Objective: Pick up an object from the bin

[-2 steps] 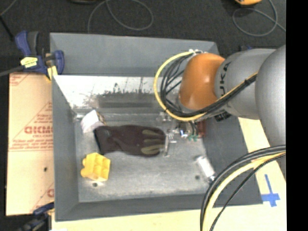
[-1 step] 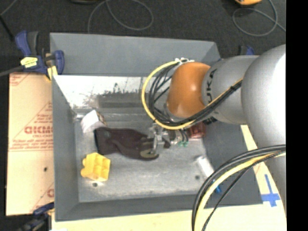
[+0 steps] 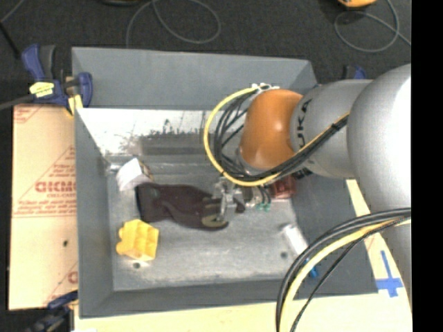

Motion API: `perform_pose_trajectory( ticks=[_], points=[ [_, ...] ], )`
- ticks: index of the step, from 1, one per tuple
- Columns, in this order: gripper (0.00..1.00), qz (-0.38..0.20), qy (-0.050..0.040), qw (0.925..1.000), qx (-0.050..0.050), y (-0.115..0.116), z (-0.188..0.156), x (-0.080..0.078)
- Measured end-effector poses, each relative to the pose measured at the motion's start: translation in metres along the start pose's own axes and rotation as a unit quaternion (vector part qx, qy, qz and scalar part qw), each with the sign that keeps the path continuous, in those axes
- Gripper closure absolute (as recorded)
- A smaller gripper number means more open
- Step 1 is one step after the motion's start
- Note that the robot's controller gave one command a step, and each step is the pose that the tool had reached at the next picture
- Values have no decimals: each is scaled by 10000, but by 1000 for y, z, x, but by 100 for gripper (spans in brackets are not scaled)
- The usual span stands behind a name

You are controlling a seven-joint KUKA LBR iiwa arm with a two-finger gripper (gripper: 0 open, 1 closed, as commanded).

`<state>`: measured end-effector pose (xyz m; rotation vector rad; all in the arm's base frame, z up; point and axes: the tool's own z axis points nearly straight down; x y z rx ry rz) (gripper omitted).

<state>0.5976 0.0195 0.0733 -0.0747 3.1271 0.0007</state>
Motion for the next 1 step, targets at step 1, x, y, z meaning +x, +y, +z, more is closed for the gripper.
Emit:
perform_pose_trajectory(
  ticks=[1],
  points=[
    [100,-3,6,10000,2,0,-3,1]
  ],
)
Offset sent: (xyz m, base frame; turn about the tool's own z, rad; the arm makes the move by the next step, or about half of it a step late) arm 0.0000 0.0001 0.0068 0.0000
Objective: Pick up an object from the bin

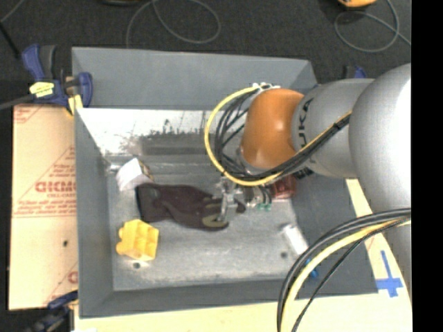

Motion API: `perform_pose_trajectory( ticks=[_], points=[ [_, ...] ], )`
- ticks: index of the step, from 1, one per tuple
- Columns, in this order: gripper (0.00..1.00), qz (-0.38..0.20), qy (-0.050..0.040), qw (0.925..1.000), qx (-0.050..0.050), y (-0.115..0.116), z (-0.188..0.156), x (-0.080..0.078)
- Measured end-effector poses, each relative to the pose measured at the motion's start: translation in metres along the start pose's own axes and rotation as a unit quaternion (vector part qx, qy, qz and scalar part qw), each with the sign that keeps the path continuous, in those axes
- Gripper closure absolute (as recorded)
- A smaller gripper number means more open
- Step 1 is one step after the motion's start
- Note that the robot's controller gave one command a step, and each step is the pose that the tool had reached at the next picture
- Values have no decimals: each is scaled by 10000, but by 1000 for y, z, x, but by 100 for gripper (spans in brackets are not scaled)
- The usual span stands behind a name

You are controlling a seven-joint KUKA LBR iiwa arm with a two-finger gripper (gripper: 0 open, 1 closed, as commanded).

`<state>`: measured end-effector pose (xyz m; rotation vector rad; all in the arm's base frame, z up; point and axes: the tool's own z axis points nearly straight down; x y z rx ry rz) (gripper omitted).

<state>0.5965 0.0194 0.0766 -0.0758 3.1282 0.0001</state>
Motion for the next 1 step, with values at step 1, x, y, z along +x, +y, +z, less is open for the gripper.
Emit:
perform_pose_trajectory(
  ticks=[1],
  points=[
    [100,-4,48,10000,1,0,-19,2]
  ],
)
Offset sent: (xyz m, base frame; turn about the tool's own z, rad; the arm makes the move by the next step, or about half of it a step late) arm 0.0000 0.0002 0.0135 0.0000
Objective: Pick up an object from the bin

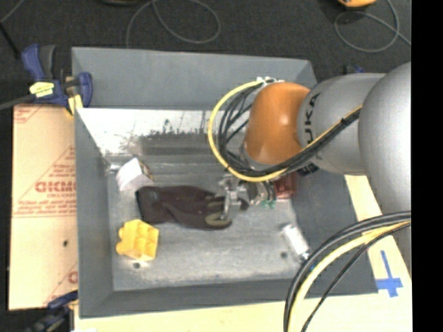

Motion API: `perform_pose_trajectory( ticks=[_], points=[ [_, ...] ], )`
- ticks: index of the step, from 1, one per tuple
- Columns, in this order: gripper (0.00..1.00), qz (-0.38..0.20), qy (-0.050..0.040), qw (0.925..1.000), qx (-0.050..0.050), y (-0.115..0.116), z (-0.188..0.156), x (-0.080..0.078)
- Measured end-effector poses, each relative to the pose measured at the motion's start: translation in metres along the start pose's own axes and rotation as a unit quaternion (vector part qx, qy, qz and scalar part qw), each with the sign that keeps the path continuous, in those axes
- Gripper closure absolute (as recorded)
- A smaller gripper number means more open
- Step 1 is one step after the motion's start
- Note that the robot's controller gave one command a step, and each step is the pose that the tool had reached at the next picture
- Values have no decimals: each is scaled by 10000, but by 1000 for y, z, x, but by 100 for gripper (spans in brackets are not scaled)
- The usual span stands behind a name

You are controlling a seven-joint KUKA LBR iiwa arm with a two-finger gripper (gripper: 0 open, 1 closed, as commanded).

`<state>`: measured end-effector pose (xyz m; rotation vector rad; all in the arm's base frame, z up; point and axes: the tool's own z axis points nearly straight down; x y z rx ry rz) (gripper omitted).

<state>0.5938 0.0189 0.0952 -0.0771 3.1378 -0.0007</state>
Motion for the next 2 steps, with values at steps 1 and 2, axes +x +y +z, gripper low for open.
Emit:
perform_pose_trajectory(
  ticks=[1,2],
  points=[
    [100,-1,-20,10000,0,0,-22,-1],
    [100,-6,-46,10000,1,0,-39,-3]
  ],
)
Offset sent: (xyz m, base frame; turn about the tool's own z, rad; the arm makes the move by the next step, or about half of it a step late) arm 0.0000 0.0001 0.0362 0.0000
